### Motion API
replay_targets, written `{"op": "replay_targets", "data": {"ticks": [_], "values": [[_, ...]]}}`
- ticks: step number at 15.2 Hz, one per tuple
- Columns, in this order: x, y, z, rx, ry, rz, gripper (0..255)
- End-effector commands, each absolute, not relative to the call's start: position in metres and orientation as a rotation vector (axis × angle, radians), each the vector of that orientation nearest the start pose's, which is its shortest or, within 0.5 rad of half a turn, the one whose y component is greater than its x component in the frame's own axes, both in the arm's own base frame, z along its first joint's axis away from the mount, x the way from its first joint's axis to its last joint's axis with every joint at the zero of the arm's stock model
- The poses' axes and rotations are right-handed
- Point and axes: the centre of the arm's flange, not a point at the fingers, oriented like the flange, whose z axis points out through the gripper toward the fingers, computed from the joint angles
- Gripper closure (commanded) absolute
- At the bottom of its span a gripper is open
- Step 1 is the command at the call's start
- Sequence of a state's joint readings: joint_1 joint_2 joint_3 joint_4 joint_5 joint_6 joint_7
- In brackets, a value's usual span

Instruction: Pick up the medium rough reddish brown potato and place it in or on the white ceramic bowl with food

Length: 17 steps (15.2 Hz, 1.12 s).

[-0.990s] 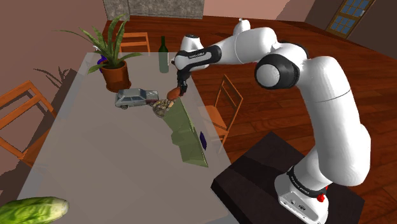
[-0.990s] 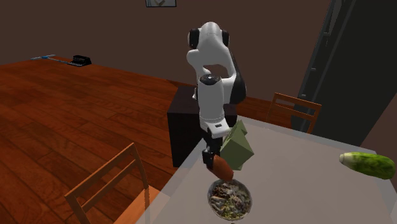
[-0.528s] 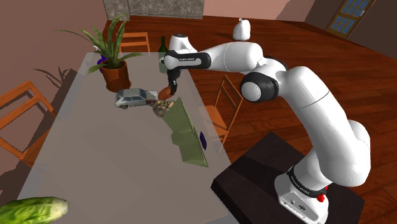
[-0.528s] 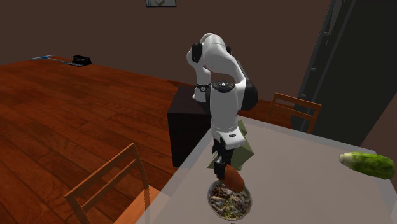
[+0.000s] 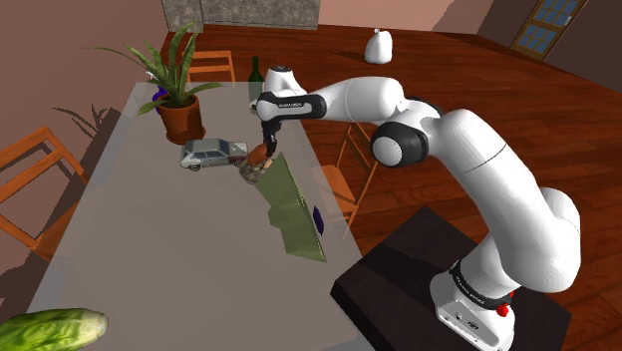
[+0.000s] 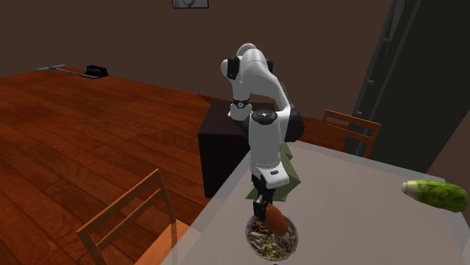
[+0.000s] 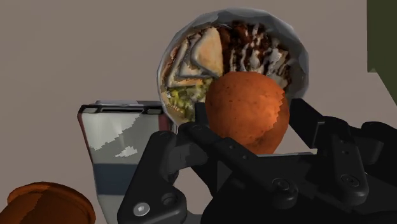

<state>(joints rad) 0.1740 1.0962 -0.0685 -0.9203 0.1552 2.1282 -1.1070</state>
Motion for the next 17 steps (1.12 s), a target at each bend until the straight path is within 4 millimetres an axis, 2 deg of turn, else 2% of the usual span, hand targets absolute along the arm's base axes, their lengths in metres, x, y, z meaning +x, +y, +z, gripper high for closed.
{"op": "replay_targets", "data": {"ticks": [1, 5, 13, 14, 17], "values": [[0.792, 0.113, 0.206, -2.595, -1.734, -0.214, 255], [0.792, 0.113, 0.182, -2.595, -1.734, -0.214, 255], [0.792, 0.113, 0.182, -2.595, -1.734, -0.214, 255], [0.792, 0.114, 0.182, -2.595, -1.734, -0.214, 0], [0.792, 0.114, 0.182, -2.595, -1.734, -0.214, 0]]}}
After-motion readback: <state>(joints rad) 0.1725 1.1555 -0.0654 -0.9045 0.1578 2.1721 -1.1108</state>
